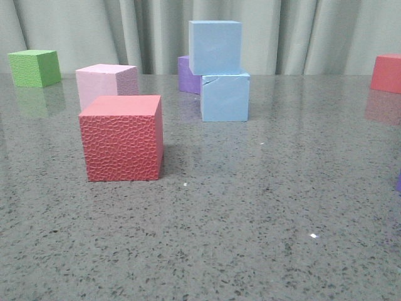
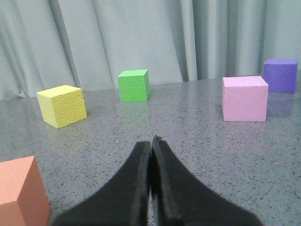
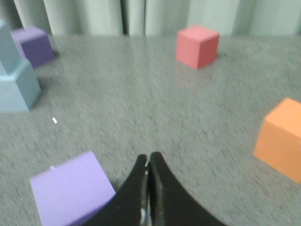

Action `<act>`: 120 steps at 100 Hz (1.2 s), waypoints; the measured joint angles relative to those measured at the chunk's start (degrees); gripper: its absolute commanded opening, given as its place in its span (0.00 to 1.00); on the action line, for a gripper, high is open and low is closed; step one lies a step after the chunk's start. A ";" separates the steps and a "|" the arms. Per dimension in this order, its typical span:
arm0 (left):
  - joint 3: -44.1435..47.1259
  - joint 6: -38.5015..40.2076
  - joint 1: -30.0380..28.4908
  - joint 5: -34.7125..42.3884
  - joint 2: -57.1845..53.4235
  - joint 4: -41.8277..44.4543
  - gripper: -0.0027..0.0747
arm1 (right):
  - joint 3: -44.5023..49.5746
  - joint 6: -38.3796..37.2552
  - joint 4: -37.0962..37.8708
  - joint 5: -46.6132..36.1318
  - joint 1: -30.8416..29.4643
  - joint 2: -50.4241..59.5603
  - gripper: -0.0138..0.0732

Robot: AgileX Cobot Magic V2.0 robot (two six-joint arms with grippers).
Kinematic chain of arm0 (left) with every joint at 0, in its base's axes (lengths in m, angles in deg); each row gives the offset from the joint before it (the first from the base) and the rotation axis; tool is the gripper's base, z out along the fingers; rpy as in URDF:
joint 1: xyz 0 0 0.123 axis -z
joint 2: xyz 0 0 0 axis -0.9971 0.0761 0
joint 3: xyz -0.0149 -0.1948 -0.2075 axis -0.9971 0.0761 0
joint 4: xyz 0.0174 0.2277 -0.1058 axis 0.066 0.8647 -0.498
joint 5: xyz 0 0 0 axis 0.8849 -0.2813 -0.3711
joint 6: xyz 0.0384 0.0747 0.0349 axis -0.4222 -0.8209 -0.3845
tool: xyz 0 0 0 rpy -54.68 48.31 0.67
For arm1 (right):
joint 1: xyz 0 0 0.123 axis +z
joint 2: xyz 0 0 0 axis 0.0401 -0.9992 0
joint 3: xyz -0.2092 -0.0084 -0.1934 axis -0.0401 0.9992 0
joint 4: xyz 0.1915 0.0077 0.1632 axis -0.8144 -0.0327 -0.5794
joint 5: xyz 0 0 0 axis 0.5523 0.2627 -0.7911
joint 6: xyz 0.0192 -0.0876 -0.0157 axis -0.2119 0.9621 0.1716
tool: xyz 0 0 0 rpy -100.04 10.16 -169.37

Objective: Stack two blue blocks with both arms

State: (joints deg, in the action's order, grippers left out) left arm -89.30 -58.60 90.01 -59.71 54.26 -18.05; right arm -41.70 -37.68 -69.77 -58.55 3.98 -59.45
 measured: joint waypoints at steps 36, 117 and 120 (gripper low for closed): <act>0.00 0.00 0.00 0.23 0.00 0.00 0.01 | 15.51 11.41 -9.43 -12.52 0.00 9.54 0.08; 0.00 0.00 0.00 0.23 0.00 0.00 0.01 | 23.07 12.88 -9.92 -26.27 0.00 9.54 0.08; 0.00 0.00 0.00 0.23 0.00 0.00 0.01 | 23.07 12.88 -9.92 -26.31 0.00 9.54 0.08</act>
State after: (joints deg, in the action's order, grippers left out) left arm -89.30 -58.60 90.01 -59.48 54.26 -18.05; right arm -18.63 -24.80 -79.69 -84.86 3.98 -49.91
